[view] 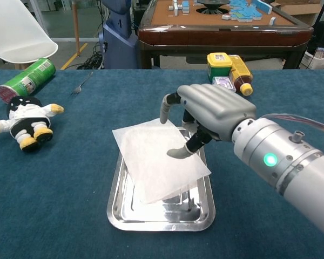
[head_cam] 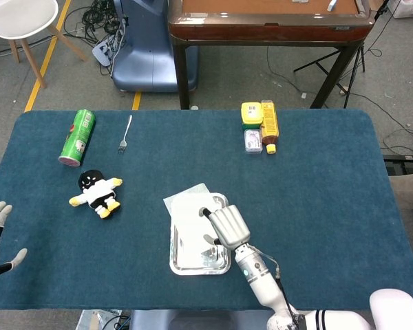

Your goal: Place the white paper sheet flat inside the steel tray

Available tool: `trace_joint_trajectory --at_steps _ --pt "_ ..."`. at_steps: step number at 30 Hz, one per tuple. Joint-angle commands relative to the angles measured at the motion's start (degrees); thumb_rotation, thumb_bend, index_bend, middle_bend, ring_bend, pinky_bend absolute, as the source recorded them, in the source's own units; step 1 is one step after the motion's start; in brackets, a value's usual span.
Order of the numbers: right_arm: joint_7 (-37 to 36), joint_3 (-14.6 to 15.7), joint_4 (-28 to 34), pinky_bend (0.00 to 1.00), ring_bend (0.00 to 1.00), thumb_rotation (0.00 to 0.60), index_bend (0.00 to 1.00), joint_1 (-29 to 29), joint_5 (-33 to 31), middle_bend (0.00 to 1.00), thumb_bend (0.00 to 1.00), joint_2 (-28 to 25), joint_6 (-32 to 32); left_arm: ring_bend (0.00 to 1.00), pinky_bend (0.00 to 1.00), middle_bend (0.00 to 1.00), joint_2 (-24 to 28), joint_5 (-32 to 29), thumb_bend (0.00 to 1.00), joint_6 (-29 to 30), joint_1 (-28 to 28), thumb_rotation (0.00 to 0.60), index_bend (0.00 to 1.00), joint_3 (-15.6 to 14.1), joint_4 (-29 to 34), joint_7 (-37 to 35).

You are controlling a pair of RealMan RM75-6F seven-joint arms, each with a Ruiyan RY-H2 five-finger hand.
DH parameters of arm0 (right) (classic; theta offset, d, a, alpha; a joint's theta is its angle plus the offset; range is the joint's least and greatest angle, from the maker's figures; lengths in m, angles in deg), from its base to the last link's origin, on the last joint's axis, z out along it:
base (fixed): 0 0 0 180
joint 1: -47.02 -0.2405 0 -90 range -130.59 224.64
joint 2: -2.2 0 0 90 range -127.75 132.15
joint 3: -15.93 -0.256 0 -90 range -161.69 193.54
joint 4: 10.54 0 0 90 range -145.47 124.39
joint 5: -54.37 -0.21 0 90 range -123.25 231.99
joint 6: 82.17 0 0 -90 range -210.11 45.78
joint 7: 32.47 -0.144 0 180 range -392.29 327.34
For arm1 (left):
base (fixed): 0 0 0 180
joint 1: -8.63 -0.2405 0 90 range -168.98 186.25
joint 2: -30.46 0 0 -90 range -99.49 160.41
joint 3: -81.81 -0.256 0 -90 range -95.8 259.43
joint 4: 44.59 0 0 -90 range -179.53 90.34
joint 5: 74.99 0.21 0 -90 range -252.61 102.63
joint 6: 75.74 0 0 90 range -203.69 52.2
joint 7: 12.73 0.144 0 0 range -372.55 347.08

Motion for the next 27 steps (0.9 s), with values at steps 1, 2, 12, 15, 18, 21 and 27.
trace_joint_trajectory --at_steps 1,2,12,15,18,21,27 --pt "1.41 -0.55 -0.16 1.0 1.0 0.6 0.39 -1.07 -1.36 1.0 0.64 -1.23 -1.01 0.0 0.21 0.0 0.0 0.08 0.22 0.01 0.02 0.6 0.0 -0.02 0.07 0.07" --pt "1.97 -0.61 -0.46 1.0 1.0 0.6 0.39 -1.45 -1.74 1.0 0.74 -1.55 -1.22 0.0 0.21 0.0 -0.01 0.13 0.22 0.0 0.03 0.6 0.0 -0.03 0.09 0.11" --pt "6.73 -0.12 -4.16 1.0 1.0 0.6 0.39 -4.84 -4.0 1.0 1.0 -3.76 -3.28 0.0 0.21 0.0 0.12 0.1 0.22 0.14 -0.07 0.6 0.0 -0.02 0.16 -0.06" --pt "7.72 0.34 -5.34 1.0 1.0 0.6 0.39 -5.81 -4.38 1.0 1.0 -4.5 -4.08 0.0 0.21 0.0 0.19 0.06 0.22 0.19 -0.09 0.6 0.0 0.02 0.21 -0.1" --pt "8.45 1.05 -6.8 1.0 1.0 0.6 0.39 -6.77 -4.34 1.0 1.0 -5.24 -5.0 0.0 0.21 0.0 0.26 0.03 0.22 0.21 -0.12 0.6 0.0 0.03 0.28 -0.14" --pt "8.73 1.74 -8.0 1.0 1.0 0.6 0.39 -7.7 -3.98 1.0 1.0 -6.02 -5.96 0.0 0.21 0.0 0.2 -0.01 0.22 0.12 -0.1 0.6 0.0 0.01 0.24 -0.05" --pt "8.01 2.77 -10.06 1.0 1.0 0.6 0.39 -9.02 -3.03 1.0 1.0 -6.73 -6.88 0.0 0.21 0.0 -0.02 0.0 0.22 -0.22 0.03 0.6 0.0 -0.11 0.17 0.33"
